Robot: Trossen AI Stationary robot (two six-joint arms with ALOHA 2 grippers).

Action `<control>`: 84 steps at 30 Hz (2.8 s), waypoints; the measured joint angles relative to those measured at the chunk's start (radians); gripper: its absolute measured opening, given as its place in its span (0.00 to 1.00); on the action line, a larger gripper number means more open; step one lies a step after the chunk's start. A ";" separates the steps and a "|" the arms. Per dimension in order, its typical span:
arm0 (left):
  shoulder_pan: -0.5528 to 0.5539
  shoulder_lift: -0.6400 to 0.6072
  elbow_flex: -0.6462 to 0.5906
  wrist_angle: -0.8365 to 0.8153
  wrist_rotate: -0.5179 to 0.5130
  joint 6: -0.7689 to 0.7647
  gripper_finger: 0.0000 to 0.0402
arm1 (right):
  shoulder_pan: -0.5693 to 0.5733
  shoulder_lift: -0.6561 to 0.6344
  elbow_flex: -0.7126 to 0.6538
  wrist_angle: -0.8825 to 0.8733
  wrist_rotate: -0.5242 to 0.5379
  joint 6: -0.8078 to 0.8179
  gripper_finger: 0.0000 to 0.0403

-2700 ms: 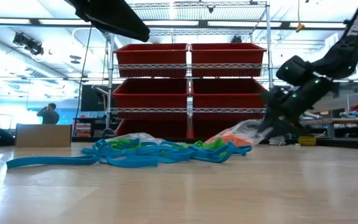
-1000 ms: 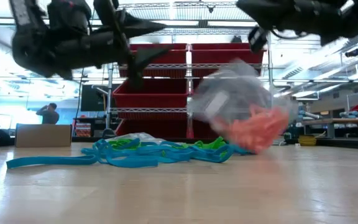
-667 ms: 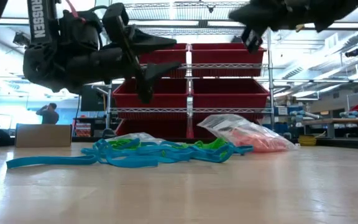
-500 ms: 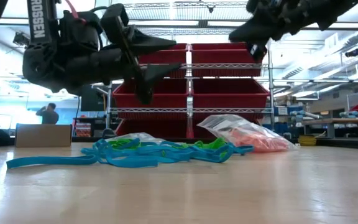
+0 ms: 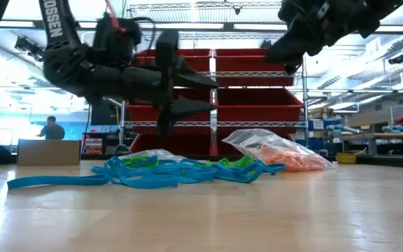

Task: Sort rubber bands
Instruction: Close the transparent zip bag

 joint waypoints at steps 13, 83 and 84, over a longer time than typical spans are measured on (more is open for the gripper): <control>0.008 0.118 0.084 -0.139 -0.154 -0.134 0.54 | -0.004 -0.001 0.000 0.014 0.032 -0.012 0.21; 0.004 0.186 0.194 -0.181 0.057 -0.146 0.41 | -0.417 0.634 0.510 -0.587 -0.272 -0.543 0.25; 0.004 0.186 0.194 -0.176 0.062 -0.145 0.41 | -0.422 0.650 0.520 -0.602 -0.305 -0.544 0.25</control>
